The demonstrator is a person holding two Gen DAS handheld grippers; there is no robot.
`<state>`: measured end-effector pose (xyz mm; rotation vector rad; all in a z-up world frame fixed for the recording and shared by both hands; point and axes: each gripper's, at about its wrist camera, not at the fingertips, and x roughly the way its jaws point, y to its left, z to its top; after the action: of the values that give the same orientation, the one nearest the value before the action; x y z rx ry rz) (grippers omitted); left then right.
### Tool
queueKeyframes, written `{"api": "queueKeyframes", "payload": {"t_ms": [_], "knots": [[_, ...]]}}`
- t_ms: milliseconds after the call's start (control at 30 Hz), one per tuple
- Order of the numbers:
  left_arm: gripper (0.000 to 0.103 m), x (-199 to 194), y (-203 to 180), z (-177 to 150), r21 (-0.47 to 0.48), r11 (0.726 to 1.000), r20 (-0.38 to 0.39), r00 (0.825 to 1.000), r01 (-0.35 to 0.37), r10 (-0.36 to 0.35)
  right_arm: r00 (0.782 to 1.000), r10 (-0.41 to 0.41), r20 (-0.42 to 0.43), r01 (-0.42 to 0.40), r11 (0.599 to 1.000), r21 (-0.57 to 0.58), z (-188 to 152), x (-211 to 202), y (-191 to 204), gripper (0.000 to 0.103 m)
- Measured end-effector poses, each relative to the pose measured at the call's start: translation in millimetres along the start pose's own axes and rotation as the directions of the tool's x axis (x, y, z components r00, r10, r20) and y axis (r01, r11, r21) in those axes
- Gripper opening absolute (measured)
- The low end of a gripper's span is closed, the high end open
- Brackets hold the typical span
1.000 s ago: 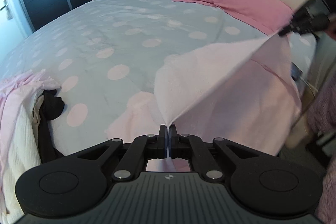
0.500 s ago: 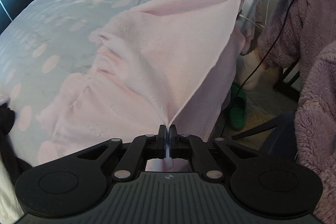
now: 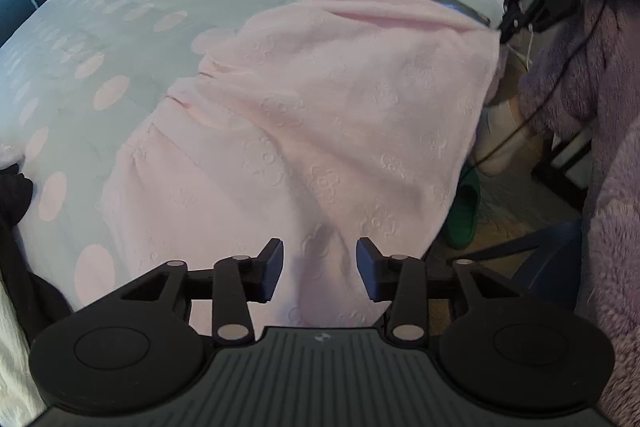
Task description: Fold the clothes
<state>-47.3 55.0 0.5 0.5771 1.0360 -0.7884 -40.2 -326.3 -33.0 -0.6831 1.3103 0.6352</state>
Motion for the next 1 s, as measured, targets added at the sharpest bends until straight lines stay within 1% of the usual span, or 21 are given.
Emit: {"api": "queueKeyframes", "payload": {"t_ms": [67,133,167,200,300,367,433,500,533,567,633,700,733,800,867,933,967,1000], "knots": [[0.038,3.3,-4.7,-1.7,0.026,1.000,-0.020,1.000,-0.015,0.015,1.000,0.021,0.022,-0.022,1.000,0.005,-1.7,-9.4,1.7,0.009],[0.038,4.0,-1.8,-5.0,0.016,0.999,-0.033,0.999,-0.032,0.032,0.997,0.029,0.067,-0.030,0.999,0.012,-2.6,-22.5,0.8,0.014],[0.038,3.8,3.6,-6.1,-0.010,0.999,-0.031,0.999,-0.045,0.044,0.995,0.030,0.093,-0.032,0.999,0.022,-2.8,-28.7,-1.6,0.023],[0.039,3.7,9.1,-7.3,-0.036,0.998,-0.031,0.998,-0.058,0.057,0.992,0.028,0.120,-0.033,0.999,0.039,-3.0,-34.3,-4.8,0.030],[0.042,0.4,30.4,-9.0,-0.140,0.987,-0.009,0.997,-0.082,0.081,0.979,0.042,0.199,-0.062,0.994,0.095,-1.2,-48.2,-16.8,0.030],[0.042,-2.5,40.2,-9.4,-0.192,0.979,0.012,0.997,-0.072,0.076,0.969,0.056,0.242,-0.082,0.992,0.101,0.6,-53.2,-19.4,0.030],[0.043,-4.7,45.7,-9.2,-0.224,0.973,0.032,0.998,-0.052,0.060,0.967,0.072,0.244,-0.075,0.997,0.003,4.9,-47.9,-0.7,0.030],[0.043,-2.5,41.2,-6.6,-0.205,0.978,0.033,0.998,-0.048,0.055,0.969,0.086,0.233,-0.061,0.992,-0.113,10.4,-39.7,22.7,0.040],[0.043,-0.4,38.9,-5.5,-0.197,0.979,0.028,0.998,-0.049,0.055,0.971,0.086,0.224,-0.047,0.984,-0.174,12.2,-34.8,34.3,0.048],[0.043,1.9,37.4,-4.7,-0.191,0.980,0.023,0.998,-0.046,0.051,0.974,0.076,0.212,-0.023,0.970,-0.241,12.7,-29.1,45.8,0.048],[0.043,6.2,33.8,-3.6,-0.179,0.983,0.018,0.999,-0.042,0.046,0.981,0.035,0.191,0.035,0.936,-0.351,12.6,-15.1,66.2,0.048],[0.043,6.4,30.7,-3.6,-0.178,0.983,0.026,0.999,-0.038,0.044,0.982,-0.038,0.186,0.117,0.893,-0.435,10.8,0.0,80.1,0.048],[0.043,6.0,29.0,-3.0,-0.181,0.983,0.034,0.999,-0.032,0.039,0.978,-0.076,0.192,0.160,0.869,-0.469,9.8,6.5,85.1,0.048],[0.043,5.1,23.8,-0.8,-0.174,0.985,0.048,0.998,-0.019,0.027,0.965,-0.148,0.218,0.242,0.824,-0.512,7.8,16.5,90.5,0.048],[0.043,4.2,17.6,2.1,-0.159,0.987,0.061,0.998,-0.005,0.015,0.949,-0.207,0.236,0.301,0.818,-0.491,9.8,21.1,89.6,0.048],[0.043,3.7,11.0,5.7,-0.137,0.990,0.074,0.997,0.007,0.003,0.925,-0.281,0.254,0.369,0.824,-0.430,12.1,23.5,85.0,0.048],[0.043,4.1,7.8,7.7,-0.125,0.992,0.078,0.997,0.011,-0.001,0.913,-0.318,0.256,0.399,0.827,-0.396,12.5,24.6,82.1,0.048],[0.043,4.8,5.9,9.3,-0.116,0.993,0.081,0.997,0.012,-0.003,0.905,-0.347,0.246,0.418,0.830,-0.369,11.5,26.2,79.1,0.048]]}}
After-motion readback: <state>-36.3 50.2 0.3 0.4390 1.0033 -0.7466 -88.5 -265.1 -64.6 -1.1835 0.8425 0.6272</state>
